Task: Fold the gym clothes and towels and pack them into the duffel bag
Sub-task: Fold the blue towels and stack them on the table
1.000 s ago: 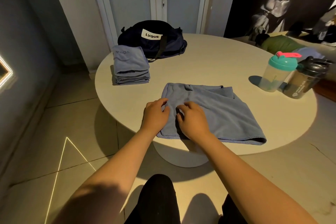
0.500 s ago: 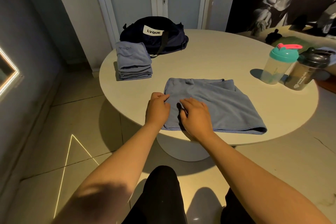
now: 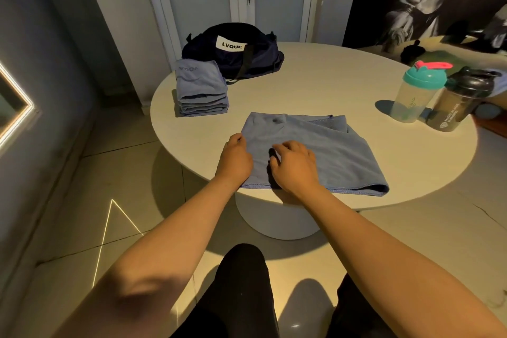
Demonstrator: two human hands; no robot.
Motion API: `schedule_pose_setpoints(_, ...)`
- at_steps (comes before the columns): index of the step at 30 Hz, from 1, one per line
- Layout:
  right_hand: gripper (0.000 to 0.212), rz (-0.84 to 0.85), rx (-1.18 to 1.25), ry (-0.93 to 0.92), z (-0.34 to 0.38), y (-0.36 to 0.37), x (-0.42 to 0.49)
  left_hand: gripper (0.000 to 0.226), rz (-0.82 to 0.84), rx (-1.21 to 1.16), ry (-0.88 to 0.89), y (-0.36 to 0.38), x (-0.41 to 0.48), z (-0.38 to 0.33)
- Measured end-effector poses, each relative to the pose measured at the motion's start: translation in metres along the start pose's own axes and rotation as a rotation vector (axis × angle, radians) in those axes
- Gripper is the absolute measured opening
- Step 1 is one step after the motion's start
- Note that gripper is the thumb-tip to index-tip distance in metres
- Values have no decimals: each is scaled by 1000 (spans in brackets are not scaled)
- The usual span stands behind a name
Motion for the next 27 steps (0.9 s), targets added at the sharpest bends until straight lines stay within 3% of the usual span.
schedule_pose_setpoints(3,40,163,-40,6,-1,17,-4,40,-20,53,-79,-7,1,2)
schedule_pose_setpoints(5,39,184,-14,16,-1,21,-3,46,36,164,-40,-11,0,-8)
schedule_pose_setpoints(8,31,88,116,-9,0,8,1,45,57,215,50,-12,1,-30)
schedule_pose_setpoints(11,32,15,247,28,-14,-15,9,46,156,268,-45,-11,7,-36)
schedule_pose_setpoints(15,32,-123,108,60,-54,-57,24,54,176,558,-139,-17,20,-41)
schedule_pose_setpoints(18,30,-146,41,135,-88,-77,37,56,111,416,4,-3,37,-81)
schedule_pose_setpoints(22,34,-123,76,224,-123,-89,64,42,146,121,244,35,57,-143)
schedule_pose_setpoints(27,52,23,101,341,-156,-90,104,49,209,235,253,63,71,-159)
Point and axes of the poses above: each hand's wrist, its own x-axis towards the middle knuckle, its own y-axis out of the palm, z = x × y, the point moved 6 cm from there along x, towards the middle knuckle, and after that the axes turned 14 degrees about x, right-handed, at the moved point
